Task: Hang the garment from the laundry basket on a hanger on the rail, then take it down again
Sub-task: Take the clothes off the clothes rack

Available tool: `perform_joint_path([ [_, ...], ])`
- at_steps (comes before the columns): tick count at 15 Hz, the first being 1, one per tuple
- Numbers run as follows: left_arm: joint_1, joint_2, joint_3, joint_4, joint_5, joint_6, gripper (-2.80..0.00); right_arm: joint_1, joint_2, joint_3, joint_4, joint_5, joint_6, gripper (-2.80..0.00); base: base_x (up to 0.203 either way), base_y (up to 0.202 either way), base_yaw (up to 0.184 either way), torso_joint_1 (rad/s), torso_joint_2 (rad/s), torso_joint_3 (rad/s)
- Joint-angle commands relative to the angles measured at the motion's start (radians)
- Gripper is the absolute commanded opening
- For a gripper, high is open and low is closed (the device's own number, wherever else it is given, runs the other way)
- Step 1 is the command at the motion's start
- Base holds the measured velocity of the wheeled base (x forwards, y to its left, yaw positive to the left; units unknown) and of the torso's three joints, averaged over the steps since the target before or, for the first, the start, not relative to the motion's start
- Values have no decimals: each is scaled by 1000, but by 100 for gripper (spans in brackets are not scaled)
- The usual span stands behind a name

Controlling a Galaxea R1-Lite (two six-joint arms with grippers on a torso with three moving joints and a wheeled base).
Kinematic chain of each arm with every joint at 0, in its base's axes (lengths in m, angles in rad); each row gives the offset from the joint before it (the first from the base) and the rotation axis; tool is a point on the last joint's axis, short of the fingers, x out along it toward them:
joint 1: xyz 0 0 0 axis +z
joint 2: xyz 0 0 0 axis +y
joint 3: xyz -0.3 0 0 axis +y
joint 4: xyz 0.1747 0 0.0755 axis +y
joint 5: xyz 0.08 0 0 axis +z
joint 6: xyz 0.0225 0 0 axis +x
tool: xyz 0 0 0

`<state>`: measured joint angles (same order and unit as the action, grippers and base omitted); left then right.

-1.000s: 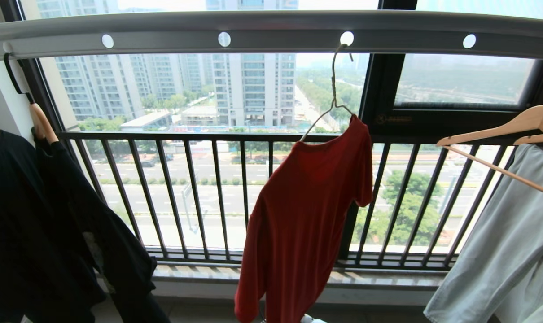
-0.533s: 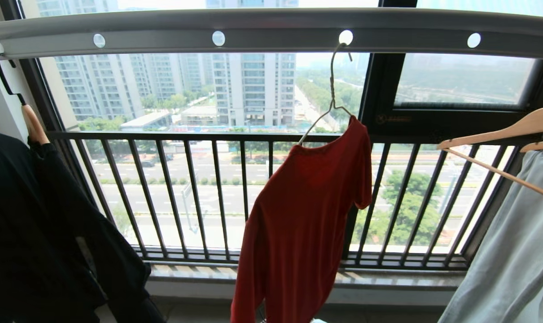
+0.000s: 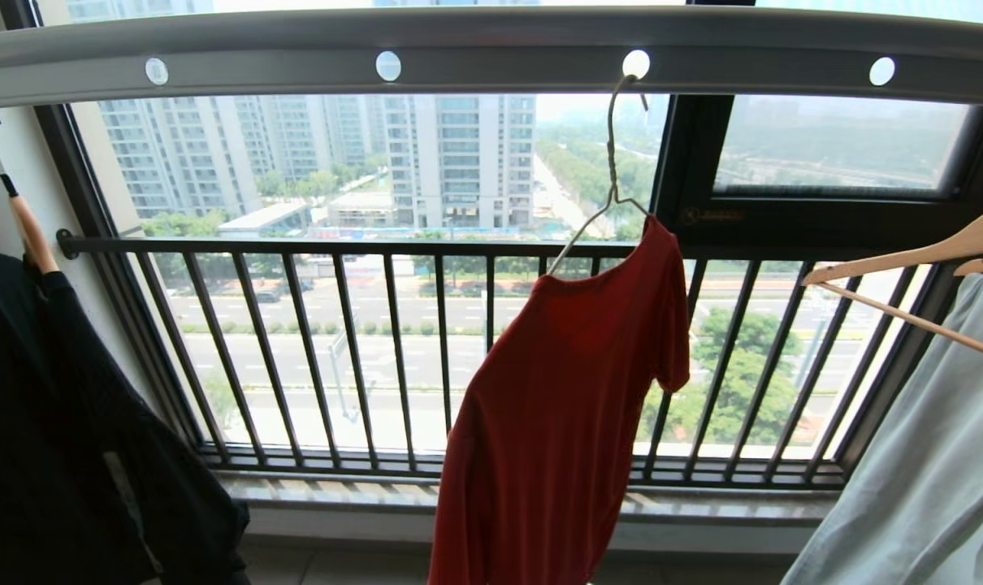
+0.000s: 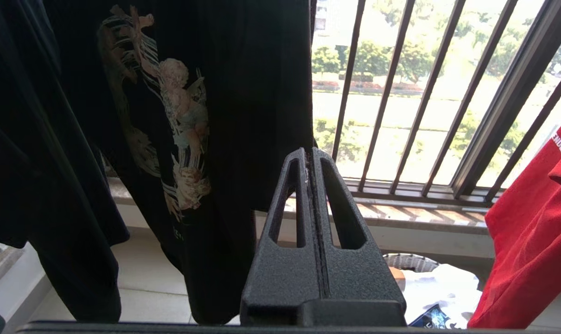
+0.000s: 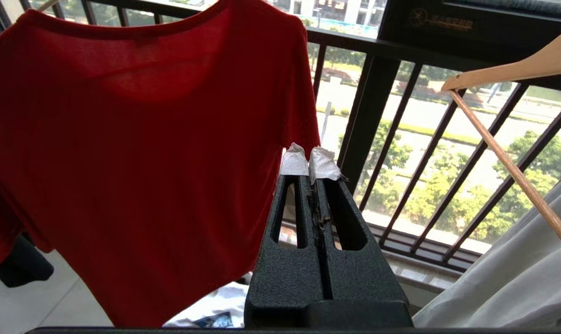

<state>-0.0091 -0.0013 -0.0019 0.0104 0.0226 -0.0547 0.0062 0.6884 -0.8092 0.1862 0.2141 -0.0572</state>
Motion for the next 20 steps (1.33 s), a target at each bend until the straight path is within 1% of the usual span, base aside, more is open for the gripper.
perform_joint_path([
  [1, 0, 1, -1, 0, 0, -1, -280, 13, 118, -67, 4, 40, -1, -280, 0, 0, 0, 0, 0, 0],
  [2, 0, 1, -1, 0, 0, -1, -280, 35, 157, -89, 4, 52, -1, -280, 0, 0, 0, 0, 0, 0],
  [6, 0, 1, 0, 0, 0, -1, -280, 214, 280, -159, 4, 56, 1, -280, 0, 0, 0, 0, 0, 0],
  [9, 0, 1, 0, 0, 0, -1, -280, 293, 381, -220, 2, 50, 3, -280, 0, 0, 0, 0, 0, 0],
  [10, 0, 1, -1, 0, 0, -1, -280, 324, 408, -238, 0, 35, 3, -280, 0, 0, 0, 0, 0, 0],
  [14, 0, 1, 0, 0, 0, -1, -280, 449, 497, -309, -2, -62, 7, -280, 0, 0, 0, 0, 0, 0],
  [16, 0, 1, 0, 0, 0, -1, -280, 533, 545, -352, -1, -132, 47, -280, 0, 0, 0, 0, 0, 0],
  [18, 0, 1, -1, 0, 0, -1, -280, 630, 600, -402, -1, -220, 90, -280, 0, 0, 0, 0, 0, 0],
  [19, 0, 1, 0, 0, 0, -1, -280, 683, 628, -429, 0, -286, 118, -280, 0, 0, 0, 0, 0, 0],
  [20, 0, 1, 0, 0, 0, -2, -280, 737, 667, -462, 1, -371, 157, -280, 0, 0, 0, 0, 0, 0],
])
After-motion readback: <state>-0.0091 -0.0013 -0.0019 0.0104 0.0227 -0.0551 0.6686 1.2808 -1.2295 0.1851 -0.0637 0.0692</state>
